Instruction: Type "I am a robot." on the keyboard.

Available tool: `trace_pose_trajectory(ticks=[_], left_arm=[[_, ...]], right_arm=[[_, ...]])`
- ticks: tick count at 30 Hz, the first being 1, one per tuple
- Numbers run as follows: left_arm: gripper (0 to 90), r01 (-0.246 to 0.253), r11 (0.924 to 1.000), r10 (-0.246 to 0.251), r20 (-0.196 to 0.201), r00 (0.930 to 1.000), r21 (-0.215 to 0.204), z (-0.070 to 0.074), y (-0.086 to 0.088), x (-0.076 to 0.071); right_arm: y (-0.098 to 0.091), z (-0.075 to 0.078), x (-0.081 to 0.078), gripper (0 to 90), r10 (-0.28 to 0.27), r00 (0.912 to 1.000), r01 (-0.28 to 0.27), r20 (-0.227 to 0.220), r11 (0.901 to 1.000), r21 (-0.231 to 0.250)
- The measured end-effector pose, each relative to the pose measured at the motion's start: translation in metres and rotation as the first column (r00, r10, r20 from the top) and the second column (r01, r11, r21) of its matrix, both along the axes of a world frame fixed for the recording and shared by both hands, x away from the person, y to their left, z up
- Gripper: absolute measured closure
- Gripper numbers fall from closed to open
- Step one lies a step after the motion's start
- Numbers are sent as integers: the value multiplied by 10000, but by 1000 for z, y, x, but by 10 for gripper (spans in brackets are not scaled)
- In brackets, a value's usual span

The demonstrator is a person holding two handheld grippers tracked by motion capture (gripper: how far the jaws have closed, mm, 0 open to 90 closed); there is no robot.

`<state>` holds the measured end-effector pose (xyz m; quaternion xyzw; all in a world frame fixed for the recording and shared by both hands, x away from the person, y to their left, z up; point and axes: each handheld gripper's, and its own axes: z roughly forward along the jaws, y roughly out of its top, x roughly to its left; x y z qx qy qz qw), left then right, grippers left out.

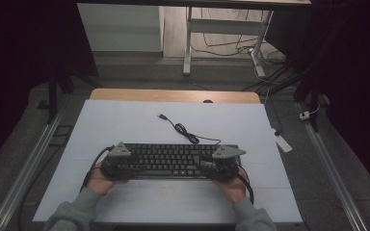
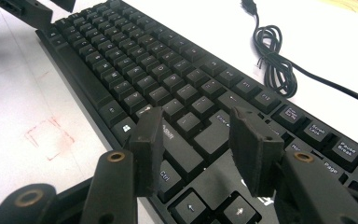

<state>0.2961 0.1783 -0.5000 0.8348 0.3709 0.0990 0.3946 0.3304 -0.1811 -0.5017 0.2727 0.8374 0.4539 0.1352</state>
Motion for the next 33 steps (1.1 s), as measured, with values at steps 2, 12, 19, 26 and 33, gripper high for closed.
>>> trace_pose_trajectory(ticks=[2, 12, 19, 26, 33], left_arm=[[558, 192, 9998, -192, -32, 9998, 31, 0, -5, 1], [871, 840, 9962, -837, -152, 9964, 216, -6, -19, 4], [889, 981, 9947, -974, -233, 9950, 296, -10, -25, 5], [889, 1139, 9924, -1122, -369, 9930, 465, -14, -33, 6], [889, 1175, 9911, -1150, -430, 9924, 627, -18, -38, 6]], right_arm=[[0, 0, 0, 552, -25, 10000, 25, 34, 10000, -19], [0, -1, 1, 552, -13, 10000, 13, -7, 10000, -80], [0, -2, 1, 552, -51, 10000, 50, -29, 9999, -105], [0, -3, 1, 552, -68, 10000, 68, -39, 10000, -65], [0, -3, 0, 552, -85, 10000, 84, -48, 9999, -139]])
